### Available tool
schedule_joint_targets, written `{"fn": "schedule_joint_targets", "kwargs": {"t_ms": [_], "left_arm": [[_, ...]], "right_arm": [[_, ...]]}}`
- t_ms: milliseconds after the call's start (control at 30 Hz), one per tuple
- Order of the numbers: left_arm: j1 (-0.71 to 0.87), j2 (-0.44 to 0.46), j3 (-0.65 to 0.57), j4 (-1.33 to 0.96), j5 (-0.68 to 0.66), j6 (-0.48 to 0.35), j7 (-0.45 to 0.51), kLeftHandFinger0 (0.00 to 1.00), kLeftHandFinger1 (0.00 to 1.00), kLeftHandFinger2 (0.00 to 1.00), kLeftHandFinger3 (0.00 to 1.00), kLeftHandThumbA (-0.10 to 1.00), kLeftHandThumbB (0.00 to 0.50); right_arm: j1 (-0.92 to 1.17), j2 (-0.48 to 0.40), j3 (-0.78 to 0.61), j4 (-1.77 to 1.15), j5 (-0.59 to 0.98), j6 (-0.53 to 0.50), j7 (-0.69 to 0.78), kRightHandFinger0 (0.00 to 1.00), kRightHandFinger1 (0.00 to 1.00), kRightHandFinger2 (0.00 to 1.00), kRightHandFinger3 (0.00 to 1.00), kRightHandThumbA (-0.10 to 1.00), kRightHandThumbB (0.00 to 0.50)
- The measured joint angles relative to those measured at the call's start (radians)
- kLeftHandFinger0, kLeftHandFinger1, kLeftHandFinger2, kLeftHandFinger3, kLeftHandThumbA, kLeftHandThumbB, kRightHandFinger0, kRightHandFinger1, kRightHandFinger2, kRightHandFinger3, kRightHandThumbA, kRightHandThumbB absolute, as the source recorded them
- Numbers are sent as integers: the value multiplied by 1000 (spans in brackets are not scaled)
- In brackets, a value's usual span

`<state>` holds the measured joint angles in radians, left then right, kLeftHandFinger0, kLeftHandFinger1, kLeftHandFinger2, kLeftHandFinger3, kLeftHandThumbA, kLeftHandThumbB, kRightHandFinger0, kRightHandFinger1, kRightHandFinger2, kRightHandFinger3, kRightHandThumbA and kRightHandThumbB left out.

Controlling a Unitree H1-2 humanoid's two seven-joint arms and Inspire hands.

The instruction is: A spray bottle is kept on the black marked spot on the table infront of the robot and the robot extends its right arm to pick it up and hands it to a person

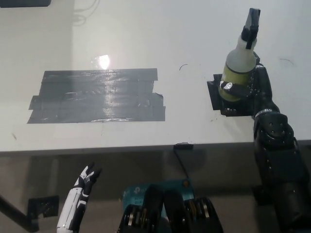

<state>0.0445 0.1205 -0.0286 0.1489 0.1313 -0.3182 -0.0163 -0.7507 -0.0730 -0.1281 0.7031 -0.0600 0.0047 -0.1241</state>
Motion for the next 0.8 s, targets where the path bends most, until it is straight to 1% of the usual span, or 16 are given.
{"fn": "schedule_joint_targets", "kwargs": {"t_ms": [33,67,133,167,200,233,267,300,333,367,400,433,500,533,567,800], "left_arm": [[0,0,0,0,0,0,0,1000,930,879,1000,1000,424],[0,0,0,0,0,0,0,1000,927,876,1000,1000,424],[-1,0,0,0,0,0,0,1000,921,867,1000,1000,423],[-2,0,0,0,0,0,0,1000,921,867,1000,1000,423],[-3,0,0,0,0,0,0,1000,922,866,1000,1000,418],[-4,0,0,0,0,0,0,1000,922,866,1000,1000,418],[-4,0,0,0,0,0,0,1000,922,867,1000,1000,418],[-5,0,0,0,0,0,0,1000,922,867,1000,1000,418],[-5,0,0,0,0,0,0,1000,917,866,1000,1000,411],[-6,0,0,0,0,0,0,1000,916,863,1000,1000,414],[-6,0,0,0,0,0,0,1000,914,861,1000,1000,411],[-6,0,0,0,0,0,0,1000,914,858,1000,1000,414],[-6,0,0,0,0,0,0,1000,912,853,1000,1000,411],[-6,0,0,0,0,0,0,1000,913,853,1000,1000,411],[-7,0,0,0,0,0,0,1000,914,852,1000,1000,411],[-13,0,0,0,-1,0,-1,1000,903,833,1000,1000,417]], "right_arm": [[-5,0,0,9,3,-3,0,1000,1000,1000,1000,1000,361],[-10,-1,1,20,6,-8,-1,1000,1000,1000,1000,923,369],[-21,-1,-1,41,11,-27,-2,1000,1000,1000,1000,850,363],[-24,-1,-1,51,13,-41,-3,1000,1000,1000,1000,850,363],[-26,-1,-1,56,12,-49,-6,841,846,915,988,668,341],[-27,-1,0,59,10,-56,-10,841,846,915,988,668,341],[-27,-1,2,59,8,-59,-17,293,327,426,478,297,289],[-27,-1,4,59,6,-61,-22,65,115,218,252,131,254],[-27,-1,7,60,2,-64,-28,3,106,340,306,-91,225],[-28,-1,17,64,-8,-67,-47,1,134,411,370,-98,209],[-28,-1,22,66,-15,-69,-57,0,158,514,494,-100,200],[-28,0,31,70,-23,-70,-67,0,163,547,535,-100,195],[-29,-1,43,77,-36,-76,-85,0,177,589,626,-100,187],[-30,-1,46,80,-38,-78,-91,0,183,596,632,-100,178],[-30,0,49,85,-40,-83,-97,0,153,558,636,-100,171],[-32,1,59,106,-44,-117,-128,0,195,617,718,-100,156]]}}
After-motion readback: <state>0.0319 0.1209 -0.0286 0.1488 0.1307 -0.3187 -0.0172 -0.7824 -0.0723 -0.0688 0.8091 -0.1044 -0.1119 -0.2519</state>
